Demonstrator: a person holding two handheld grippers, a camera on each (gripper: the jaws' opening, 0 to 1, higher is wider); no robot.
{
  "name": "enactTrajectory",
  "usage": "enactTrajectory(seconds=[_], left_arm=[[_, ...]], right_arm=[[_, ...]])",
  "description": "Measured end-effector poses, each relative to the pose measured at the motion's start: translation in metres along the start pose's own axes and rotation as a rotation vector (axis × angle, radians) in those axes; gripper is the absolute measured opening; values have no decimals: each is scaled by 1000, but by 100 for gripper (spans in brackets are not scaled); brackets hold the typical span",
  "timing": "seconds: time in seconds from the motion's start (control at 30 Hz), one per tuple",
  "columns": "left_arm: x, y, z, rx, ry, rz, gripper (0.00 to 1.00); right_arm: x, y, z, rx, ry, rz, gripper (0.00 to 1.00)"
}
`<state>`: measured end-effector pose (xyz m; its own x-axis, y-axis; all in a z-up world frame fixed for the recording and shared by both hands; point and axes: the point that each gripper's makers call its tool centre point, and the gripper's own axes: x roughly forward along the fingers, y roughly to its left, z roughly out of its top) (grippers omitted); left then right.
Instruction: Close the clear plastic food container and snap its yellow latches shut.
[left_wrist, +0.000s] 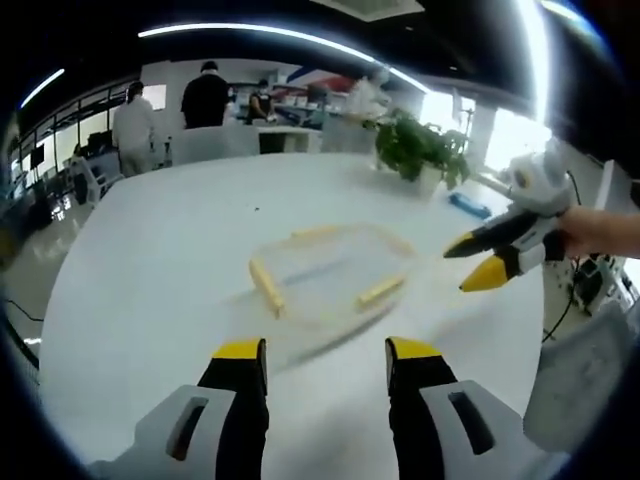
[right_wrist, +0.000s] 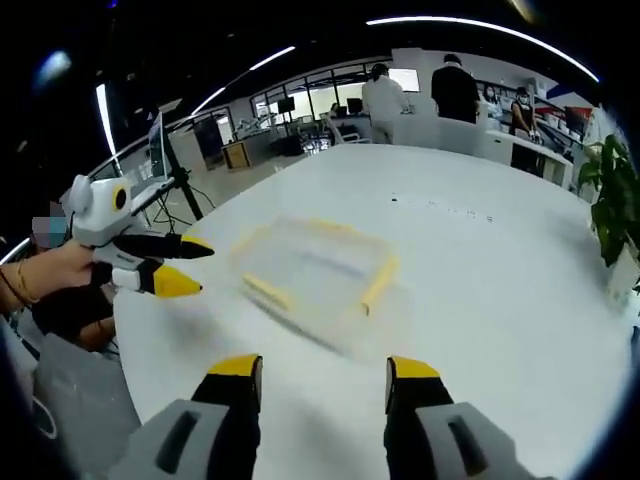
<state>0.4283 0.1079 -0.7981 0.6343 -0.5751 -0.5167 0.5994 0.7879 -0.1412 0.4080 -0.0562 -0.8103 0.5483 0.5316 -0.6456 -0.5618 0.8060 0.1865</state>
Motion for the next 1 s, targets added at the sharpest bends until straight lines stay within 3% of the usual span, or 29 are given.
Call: enactTrajectory(seconds=[0.33,0.57,0.67,0.8,0.9,1.0], left_arm=[[-32,4,-3,-6,-38,39,49],[-52,3,-6,-22,-79,85,66],[-60,3,-8,-54,-108,106,69],[-68,1,-5,-47,-161,126,81],[-68,-3,-13,5,-123,127,86],[-71,-6,-13,12,-129,120,88]], right_arm=[[-17,18,-10,8,-18,-24,51],[-30,26,-11,20,-85,-76,64],[-39,33,4,5,-197,-88,64],[-50,41,10,11,-248,-99,69],[-54,45,7,31,-258,-109,78],[-55,49,0,70,-259,-104,81]])
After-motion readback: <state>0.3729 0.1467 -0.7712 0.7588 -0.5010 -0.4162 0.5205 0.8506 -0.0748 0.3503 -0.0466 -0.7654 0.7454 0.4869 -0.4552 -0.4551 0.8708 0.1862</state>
